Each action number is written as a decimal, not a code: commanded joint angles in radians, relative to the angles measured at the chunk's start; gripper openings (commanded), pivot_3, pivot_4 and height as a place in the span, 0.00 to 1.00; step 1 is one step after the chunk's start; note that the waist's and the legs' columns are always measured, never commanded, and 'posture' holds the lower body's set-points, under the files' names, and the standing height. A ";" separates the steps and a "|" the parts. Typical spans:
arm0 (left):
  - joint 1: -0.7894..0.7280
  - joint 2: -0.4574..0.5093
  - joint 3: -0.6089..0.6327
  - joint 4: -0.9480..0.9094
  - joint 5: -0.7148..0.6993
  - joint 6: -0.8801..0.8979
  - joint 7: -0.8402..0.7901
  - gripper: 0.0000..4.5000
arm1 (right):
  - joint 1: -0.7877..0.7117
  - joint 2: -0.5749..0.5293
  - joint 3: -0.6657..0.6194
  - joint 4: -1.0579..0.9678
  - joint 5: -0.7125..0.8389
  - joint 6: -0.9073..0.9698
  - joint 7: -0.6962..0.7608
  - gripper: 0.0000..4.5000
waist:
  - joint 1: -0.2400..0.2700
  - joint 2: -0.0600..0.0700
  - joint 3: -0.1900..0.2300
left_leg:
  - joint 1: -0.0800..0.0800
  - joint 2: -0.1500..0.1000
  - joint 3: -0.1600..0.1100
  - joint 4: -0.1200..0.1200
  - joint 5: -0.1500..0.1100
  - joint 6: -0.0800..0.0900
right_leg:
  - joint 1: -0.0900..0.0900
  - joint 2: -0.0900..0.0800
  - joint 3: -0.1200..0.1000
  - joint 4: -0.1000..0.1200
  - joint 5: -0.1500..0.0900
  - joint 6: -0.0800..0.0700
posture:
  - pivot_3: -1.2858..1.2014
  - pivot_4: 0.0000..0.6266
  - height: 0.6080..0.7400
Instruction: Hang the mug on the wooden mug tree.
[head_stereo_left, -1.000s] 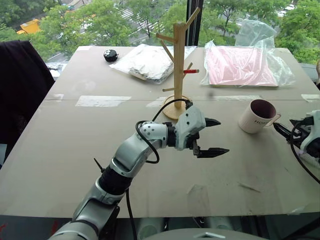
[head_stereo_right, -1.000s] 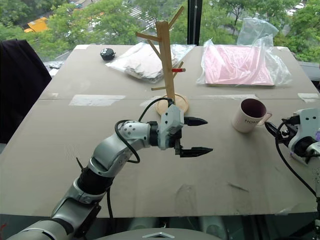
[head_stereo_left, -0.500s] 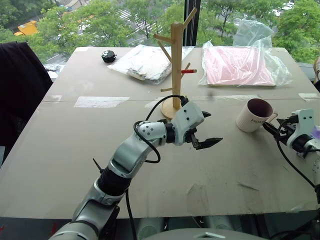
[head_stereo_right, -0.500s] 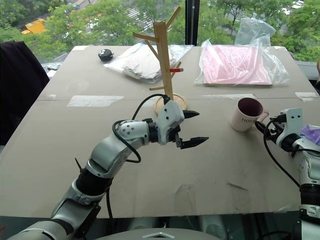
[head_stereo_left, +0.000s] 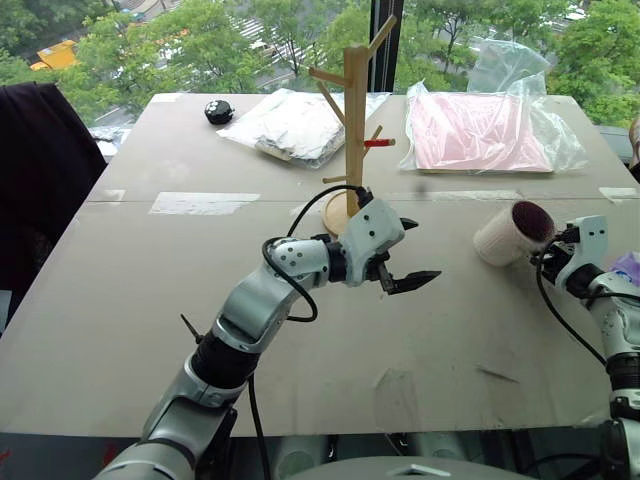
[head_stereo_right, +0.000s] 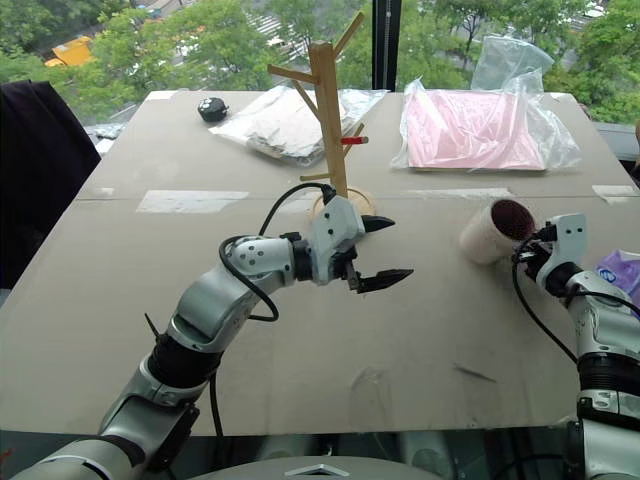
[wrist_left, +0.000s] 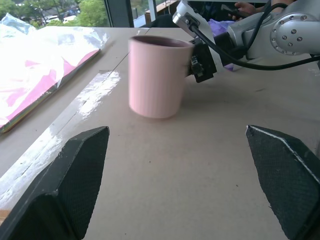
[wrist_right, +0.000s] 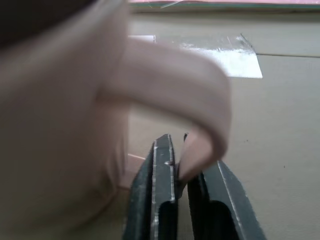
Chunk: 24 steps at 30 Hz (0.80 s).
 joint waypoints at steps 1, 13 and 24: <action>0.020 0.001 0.022 -0.021 -0.002 -0.033 -0.007 1.00 | 0.006 -0.004 -0.005 -0.034 0.000 -0.009 0.006 0.02 | 0.000 0.000 0.000 | 0.000 0.000 0.000 0.000 0.000 0.000 | 0.000 0.000 0.000 0.000 0.000 0.000 | 0.52 0.24 1.00; 0.257 -0.034 0.131 -0.085 -0.035 -0.172 0.072 1.00 | -0.061 -0.041 0.151 -0.438 0.013 0.174 0.069 0.02 | -0.003 0.001 0.001 | 0.000 0.001 0.000 0.000 0.000 0.000 | -0.001 0.000 0.000 0.001 0.000 0.000 | 0.52 0.24 1.00; 0.484 -0.185 0.295 -0.146 -0.177 -0.399 0.111 1.00 | -0.375 -0.237 0.402 -0.694 -0.030 0.436 0.252 0.02 | 0.003 0.001 0.001 | -0.002 0.002 -0.002 0.000 0.000 0.000 | -0.002 -0.005 -0.005 0.000 0.000 0.000 | 0.52 0.24 1.00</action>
